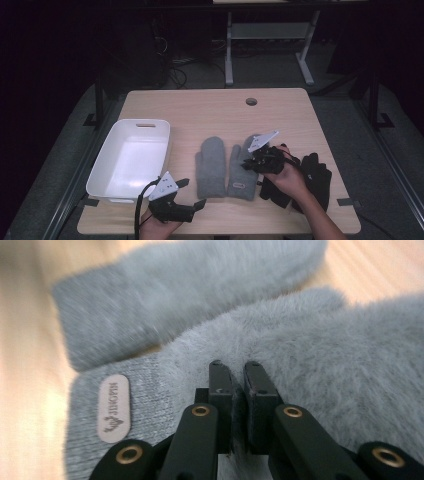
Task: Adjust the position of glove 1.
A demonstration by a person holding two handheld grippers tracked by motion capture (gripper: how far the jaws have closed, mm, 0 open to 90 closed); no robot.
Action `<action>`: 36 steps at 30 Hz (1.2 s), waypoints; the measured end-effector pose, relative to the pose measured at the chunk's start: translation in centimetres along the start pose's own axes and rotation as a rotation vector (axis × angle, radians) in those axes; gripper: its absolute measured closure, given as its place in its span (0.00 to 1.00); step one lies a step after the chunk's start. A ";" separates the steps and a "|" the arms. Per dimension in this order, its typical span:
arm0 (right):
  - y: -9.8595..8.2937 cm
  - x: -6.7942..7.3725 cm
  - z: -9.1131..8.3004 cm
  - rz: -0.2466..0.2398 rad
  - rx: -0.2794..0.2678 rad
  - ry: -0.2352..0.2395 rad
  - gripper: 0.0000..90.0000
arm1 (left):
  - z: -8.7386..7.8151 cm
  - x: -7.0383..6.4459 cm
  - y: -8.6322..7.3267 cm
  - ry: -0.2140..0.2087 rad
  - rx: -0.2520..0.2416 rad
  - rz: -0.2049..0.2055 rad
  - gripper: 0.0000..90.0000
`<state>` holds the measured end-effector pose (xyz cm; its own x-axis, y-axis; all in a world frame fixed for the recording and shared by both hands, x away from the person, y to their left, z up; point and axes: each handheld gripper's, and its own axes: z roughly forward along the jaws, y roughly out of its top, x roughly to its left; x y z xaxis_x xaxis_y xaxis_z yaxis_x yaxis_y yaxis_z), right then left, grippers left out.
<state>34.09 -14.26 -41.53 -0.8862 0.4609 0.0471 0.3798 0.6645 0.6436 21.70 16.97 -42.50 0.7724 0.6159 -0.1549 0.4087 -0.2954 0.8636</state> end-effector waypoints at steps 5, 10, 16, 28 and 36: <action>1.9 0.5 -1.0 -0.038 -0.024 0.032 0.94 | 0.0 -0.1 0.0 -0.002 0.000 0.002 0.15; 4.1 0.9 -1.3 -0.087 -0.048 0.067 0.94 | -0.2 0.0 0.1 0.000 -0.019 -0.009 0.15; 6.4 1.7 0.6 -0.136 -0.025 0.118 0.94 | -0.2 0.2 0.1 0.004 -0.021 -0.011 0.15; 8.7 1.7 4.7 -0.157 0.005 0.180 0.93 | -0.3 0.2 0.2 0.003 -0.022 -0.020 0.15; 8.8 1.3 6.2 -0.143 0.010 0.190 0.84 | -0.2 0.2 0.1 0.001 -0.015 -0.024 0.15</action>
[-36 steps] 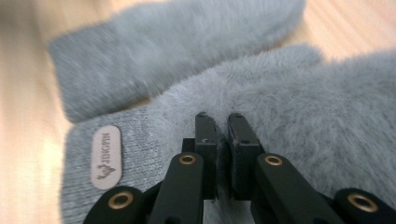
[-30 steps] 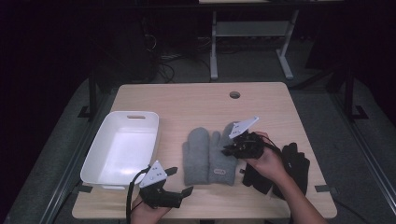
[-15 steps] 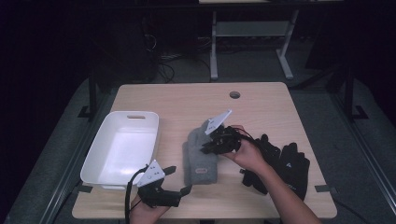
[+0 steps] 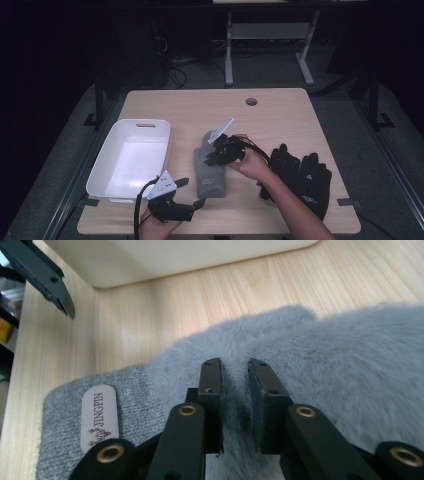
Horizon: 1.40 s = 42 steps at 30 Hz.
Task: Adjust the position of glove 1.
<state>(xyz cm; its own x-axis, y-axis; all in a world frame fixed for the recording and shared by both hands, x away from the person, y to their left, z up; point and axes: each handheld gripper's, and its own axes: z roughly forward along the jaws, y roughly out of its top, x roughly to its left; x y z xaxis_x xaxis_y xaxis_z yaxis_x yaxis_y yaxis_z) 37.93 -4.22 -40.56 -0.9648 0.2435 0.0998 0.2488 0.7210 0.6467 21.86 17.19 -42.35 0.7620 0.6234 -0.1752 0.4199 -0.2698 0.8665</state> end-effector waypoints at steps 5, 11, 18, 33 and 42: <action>-0.3 -0.2 -0.7 0.031 -0.016 -0.021 0.70 | 0.1 0.0 0.0 0.004 0.004 -0.008 0.15; -1.3 -0.7 -1.9 0.101 -0.031 -0.070 0.53 | 0.1 0.0 0.0 0.003 0.006 -0.011 0.15; -2.3 -1.9 -2.9 0.211 -0.040 -0.108 0.40 | 0.2 0.0 0.0 -0.004 0.004 -0.017 0.15; -2.1 -5.2 -2.3 0.391 -0.082 -0.114 0.27 | 0.4 0.2 0.1 -0.013 0.004 -0.026 0.15; -1.6 -7.1 -0.4 0.474 -0.057 -0.138 0.25 | 0.6 0.1 0.1 -0.021 0.003 -0.037 0.15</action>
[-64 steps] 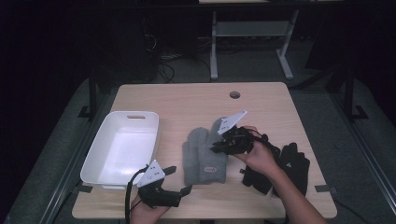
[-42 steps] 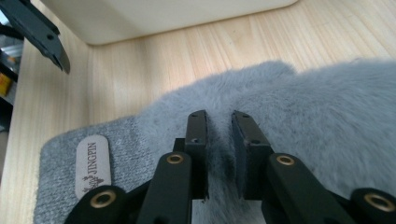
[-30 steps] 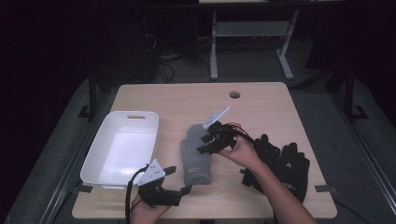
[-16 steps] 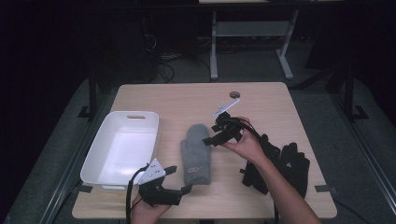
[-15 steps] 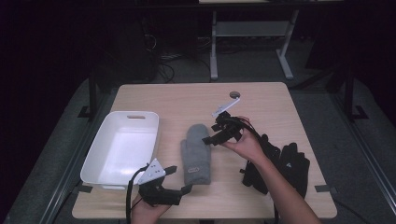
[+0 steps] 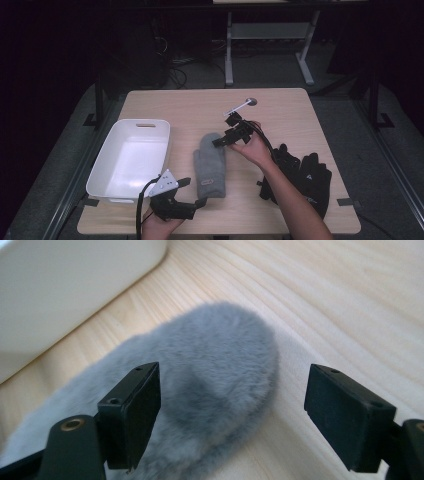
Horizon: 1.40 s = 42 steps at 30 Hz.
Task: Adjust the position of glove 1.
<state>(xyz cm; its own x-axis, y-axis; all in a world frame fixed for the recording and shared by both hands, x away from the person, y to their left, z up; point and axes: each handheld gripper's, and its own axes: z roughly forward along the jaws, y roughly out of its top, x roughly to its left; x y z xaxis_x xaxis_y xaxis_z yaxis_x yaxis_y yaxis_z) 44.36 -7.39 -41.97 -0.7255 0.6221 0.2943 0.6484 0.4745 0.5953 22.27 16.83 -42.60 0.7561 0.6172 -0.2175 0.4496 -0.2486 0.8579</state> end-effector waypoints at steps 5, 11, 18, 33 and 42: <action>-0.4 -0.7 1.4 0.048 0.016 0.010 0.25 | 0.0 0.0 0.0 -0.001 0.000 -0.001 0.15; -0.6 -0.9 2.4 0.063 0.045 0.032 0.30 | 0.0 0.2 0.0 0.000 -0.003 -0.009 0.15; -1.1 -1.6 3.2 0.110 0.067 0.103 0.40 | 0.0 0.2 0.0 -0.003 -0.003 -0.010 0.15; -1.7 -1.8 2.7 0.151 0.040 0.199 0.80 | 0.0 0.4 0.2 -0.004 0.004 -0.032 0.16; -2.6 -1.2 0.1 0.108 0.007 0.167 0.83 | 0.5 0.5 0.6 -0.025 0.009 -0.103 0.18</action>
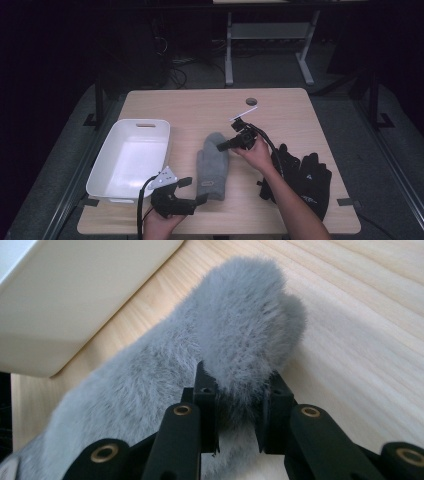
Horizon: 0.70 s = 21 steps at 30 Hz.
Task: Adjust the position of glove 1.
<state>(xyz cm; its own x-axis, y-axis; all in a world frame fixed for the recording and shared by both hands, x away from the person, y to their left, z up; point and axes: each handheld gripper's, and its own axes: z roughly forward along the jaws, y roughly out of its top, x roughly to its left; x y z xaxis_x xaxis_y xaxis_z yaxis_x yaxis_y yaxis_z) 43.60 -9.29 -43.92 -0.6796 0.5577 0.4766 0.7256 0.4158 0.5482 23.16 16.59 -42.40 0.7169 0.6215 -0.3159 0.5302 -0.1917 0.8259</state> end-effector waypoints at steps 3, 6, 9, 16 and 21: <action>-0.8 0.1 -0.9 -0.008 -0.019 -0.013 0.83 | 0.4 -0.1 0.3 -0.004 0.019 -0.011 0.18; -1.7 0.0 -1.7 -0.005 -0.043 -0.021 0.84 | 0.8 0.2 0.7 -0.037 0.052 -0.048 0.20; -2.5 -0.2 -2.4 0.008 -0.049 -0.025 0.84 | 1.4 0.4 1.0 -0.049 0.071 -0.069 0.21; -3.4 -0.4 -3.6 -0.009 -0.054 -0.049 0.84 | 2.8 1.5 1.5 -0.030 0.105 -0.157 0.21; -4.2 -1.0 -3.7 0.009 -0.055 -0.054 0.84 | 3.2 2.2 1.5 0.012 0.107 -0.207 0.25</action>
<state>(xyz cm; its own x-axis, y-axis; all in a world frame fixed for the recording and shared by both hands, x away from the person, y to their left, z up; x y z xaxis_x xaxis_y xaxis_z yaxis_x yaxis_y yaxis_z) 40.87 -14.24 -44.17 -0.6651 0.6001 0.4445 0.7237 0.3710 0.5819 27.04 15.24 -43.34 0.5826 0.6647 -0.4677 0.7112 -0.1383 0.6893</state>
